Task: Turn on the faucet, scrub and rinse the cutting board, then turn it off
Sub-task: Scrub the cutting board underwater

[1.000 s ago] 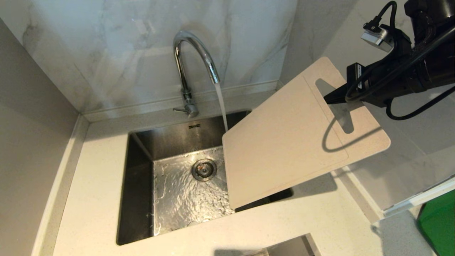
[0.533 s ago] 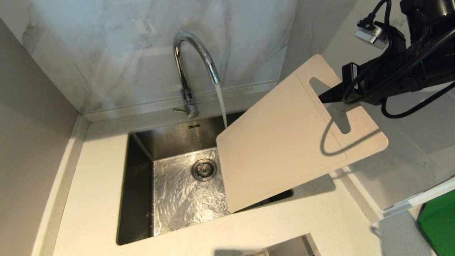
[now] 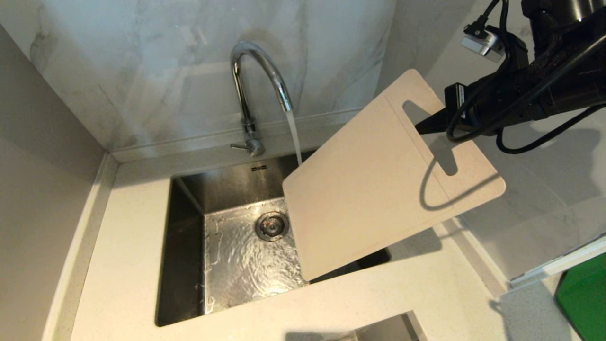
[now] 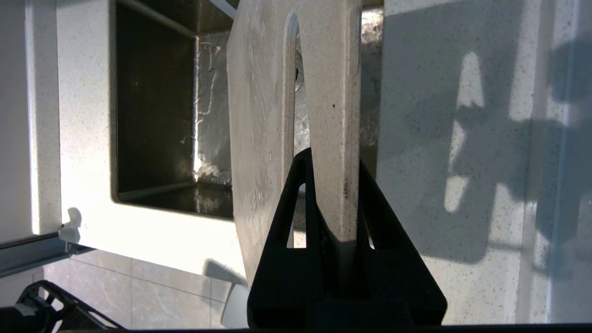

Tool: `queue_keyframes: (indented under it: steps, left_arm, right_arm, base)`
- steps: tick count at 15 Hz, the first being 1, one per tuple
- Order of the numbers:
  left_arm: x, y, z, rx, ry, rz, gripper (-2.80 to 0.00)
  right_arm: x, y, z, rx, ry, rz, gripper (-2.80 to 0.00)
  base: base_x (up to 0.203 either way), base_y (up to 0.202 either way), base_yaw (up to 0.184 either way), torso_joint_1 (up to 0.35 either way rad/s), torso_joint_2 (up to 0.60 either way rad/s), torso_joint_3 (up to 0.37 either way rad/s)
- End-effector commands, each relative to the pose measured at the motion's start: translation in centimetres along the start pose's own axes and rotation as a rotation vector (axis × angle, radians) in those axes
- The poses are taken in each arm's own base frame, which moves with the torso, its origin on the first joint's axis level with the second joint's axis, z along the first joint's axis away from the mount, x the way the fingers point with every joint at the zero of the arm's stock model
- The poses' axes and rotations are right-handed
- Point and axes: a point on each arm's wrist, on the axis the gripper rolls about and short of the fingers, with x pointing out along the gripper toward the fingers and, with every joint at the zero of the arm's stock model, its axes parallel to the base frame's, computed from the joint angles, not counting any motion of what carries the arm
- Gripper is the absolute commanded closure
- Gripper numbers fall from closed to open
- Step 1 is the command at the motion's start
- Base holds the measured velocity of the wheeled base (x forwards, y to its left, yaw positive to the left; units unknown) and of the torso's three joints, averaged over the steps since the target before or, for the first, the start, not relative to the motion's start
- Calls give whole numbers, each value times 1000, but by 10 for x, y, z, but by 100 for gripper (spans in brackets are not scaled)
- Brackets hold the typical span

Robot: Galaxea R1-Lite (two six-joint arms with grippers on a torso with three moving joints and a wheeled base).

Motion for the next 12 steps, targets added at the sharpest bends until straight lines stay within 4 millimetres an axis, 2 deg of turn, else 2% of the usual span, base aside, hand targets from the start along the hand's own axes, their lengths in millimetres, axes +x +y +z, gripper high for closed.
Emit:
queue_keyframes:
  steps: [1, 12]
  left_arm:
    - [0, 0, 0, 0, -1, 0, 0]
    - [0, 0, 0, 0, -1, 1, 0]
  right_arm:
    - [3, 2, 0, -10, 0, 9, 0]
    - [21, -4, 6, -33, -46, 5, 0]
  base:
    - [0, 0, 0, 0, 0, 0]
    - [0, 0, 0, 0, 0, 0]
